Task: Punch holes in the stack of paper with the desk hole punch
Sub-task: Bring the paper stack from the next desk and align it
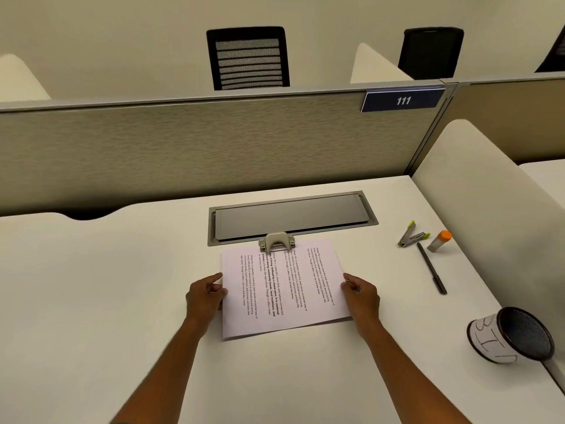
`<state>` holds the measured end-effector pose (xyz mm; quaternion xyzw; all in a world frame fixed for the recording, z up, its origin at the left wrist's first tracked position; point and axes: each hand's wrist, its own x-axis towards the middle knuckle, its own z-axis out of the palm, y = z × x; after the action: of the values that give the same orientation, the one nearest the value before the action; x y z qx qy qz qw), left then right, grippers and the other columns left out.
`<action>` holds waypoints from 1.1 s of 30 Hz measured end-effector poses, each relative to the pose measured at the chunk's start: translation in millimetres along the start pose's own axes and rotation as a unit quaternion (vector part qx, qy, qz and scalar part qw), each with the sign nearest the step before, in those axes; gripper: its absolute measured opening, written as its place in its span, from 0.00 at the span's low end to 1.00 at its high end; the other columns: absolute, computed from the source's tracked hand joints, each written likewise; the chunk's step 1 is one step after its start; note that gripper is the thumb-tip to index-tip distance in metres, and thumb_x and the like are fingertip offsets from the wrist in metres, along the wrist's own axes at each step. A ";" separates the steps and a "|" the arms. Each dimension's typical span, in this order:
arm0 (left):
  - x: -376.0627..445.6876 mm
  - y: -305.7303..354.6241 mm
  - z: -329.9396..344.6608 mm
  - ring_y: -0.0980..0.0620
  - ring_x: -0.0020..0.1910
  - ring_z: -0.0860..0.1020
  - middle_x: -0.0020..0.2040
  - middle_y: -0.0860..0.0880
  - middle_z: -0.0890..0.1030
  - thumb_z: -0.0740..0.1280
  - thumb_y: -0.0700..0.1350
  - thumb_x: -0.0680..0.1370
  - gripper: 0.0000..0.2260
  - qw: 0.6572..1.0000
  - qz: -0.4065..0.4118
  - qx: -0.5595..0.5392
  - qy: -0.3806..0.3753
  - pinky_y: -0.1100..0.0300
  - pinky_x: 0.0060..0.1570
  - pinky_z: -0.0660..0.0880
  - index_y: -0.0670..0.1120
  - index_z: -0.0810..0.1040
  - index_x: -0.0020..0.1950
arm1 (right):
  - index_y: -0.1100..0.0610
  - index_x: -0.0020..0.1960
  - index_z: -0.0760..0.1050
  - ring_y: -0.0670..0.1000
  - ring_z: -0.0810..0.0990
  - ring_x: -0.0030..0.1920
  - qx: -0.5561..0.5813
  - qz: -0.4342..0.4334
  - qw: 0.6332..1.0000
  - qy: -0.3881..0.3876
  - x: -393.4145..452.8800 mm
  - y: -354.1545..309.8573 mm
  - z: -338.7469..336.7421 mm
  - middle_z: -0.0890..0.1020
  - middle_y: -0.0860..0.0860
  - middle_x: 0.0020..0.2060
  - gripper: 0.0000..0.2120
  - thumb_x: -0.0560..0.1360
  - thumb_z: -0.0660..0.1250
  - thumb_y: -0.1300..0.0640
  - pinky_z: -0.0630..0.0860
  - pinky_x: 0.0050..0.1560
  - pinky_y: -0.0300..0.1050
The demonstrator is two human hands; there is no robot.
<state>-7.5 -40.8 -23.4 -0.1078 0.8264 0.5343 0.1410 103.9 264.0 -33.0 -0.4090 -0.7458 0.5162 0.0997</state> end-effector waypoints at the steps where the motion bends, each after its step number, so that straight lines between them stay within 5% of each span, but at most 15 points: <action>1: 0.0 0.3 0.0 0.39 0.48 0.82 0.49 0.40 0.84 0.69 0.34 0.76 0.20 1.000 0.000 0.001 0.001 0.44 0.50 0.82 0.41 0.75 0.68 | 0.60 0.64 0.77 0.49 0.76 0.50 -0.001 0.000 1.000 0.000 -0.1 0.2 0.0 0.81 0.55 0.60 0.15 0.78 0.65 0.62 0.72 0.54 0.39; 9: 0.2 0.1 0.5 0.38 0.48 0.81 0.50 0.39 0.83 0.69 0.34 0.76 0.20 1.000 0.004 0.009 0.006 0.43 0.51 0.81 0.40 0.75 0.68 | 0.60 0.64 0.77 0.53 0.79 0.56 0.002 0.003 1.000 -0.004 0.0 0.1 0.2 0.81 0.55 0.60 0.16 0.77 0.66 0.62 0.72 0.57 0.40; 14: -0.1 2.6 1.0 0.39 0.47 0.81 0.49 0.40 0.83 0.70 0.34 0.75 0.19 0.999 0.002 0.032 0.019 0.45 0.50 0.81 0.40 0.76 0.66 | 0.60 0.64 0.77 0.50 0.78 0.50 -0.002 0.001 1.000 0.000 -0.2 0.1 0.6 0.82 0.55 0.59 0.16 0.77 0.66 0.61 0.72 0.54 0.38; 18: 1.7 8.2 6.3 0.41 0.49 0.79 0.54 0.38 0.82 0.72 0.35 0.73 0.19 0.990 0.073 0.114 0.050 0.51 0.56 0.76 0.38 0.77 0.64 | 0.60 0.65 0.77 0.54 0.80 0.56 0.000 0.004 1.000 -0.001 0.0 0.3 1.3 0.81 0.55 0.60 0.16 0.77 0.66 0.61 0.74 0.59 0.44; 25: 12.8 42.2 40.3 0.41 0.61 0.78 0.65 0.40 0.78 0.71 0.41 0.76 0.19 0.968 0.164 0.190 -0.011 0.46 0.63 0.74 0.40 0.76 0.66 | 0.59 0.65 0.77 0.54 0.80 0.58 -0.001 0.004 1.000 0.008 2.3 2.1 3.4 0.82 0.54 0.60 0.16 0.77 0.66 0.61 0.74 0.61 0.46; 28: 17.2 56.2 57.9 0.45 0.53 0.81 0.63 0.40 0.80 0.70 0.42 0.77 0.17 0.970 0.169 0.174 -0.022 0.55 0.51 0.79 0.39 0.78 0.64 | 0.59 0.65 0.76 0.55 0.80 0.58 -0.008 -0.002 1.000 0.015 1.9 2.2 6.8 0.81 0.55 0.61 0.17 0.77 0.66 0.61 0.75 0.61 0.46; 30: 19.6 62.5 67.6 0.48 0.46 0.81 0.59 0.41 0.82 0.70 0.42 0.77 0.13 0.971 0.174 0.160 -0.021 0.66 0.41 0.74 0.41 0.80 0.61 | 0.59 0.66 0.76 0.54 0.80 0.57 -0.010 -0.008 1.000 0.017 1.6 2.9 8.8 0.81 0.54 0.60 0.16 0.78 0.66 0.60 0.75 0.59 0.45; 33: 24.0 64.8 77.5 0.48 0.46 0.80 0.57 0.42 0.83 0.69 0.41 0.78 0.11 0.971 0.173 0.158 -0.036 0.61 0.45 0.71 0.44 0.80 0.60 | 0.59 0.66 0.76 0.53 0.81 0.56 -0.011 -0.012 1.000 0.024 1.4 4.3 10.2 0.82 0.54 0.59 0.16 0.78 0.66 0.60 0.75 0.58 0.43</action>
<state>-42.2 55.6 -6.6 0.0803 0.9008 0.4168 0.0912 99.3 258.6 -41.6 -0.4133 -0.7535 0.4973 0.1189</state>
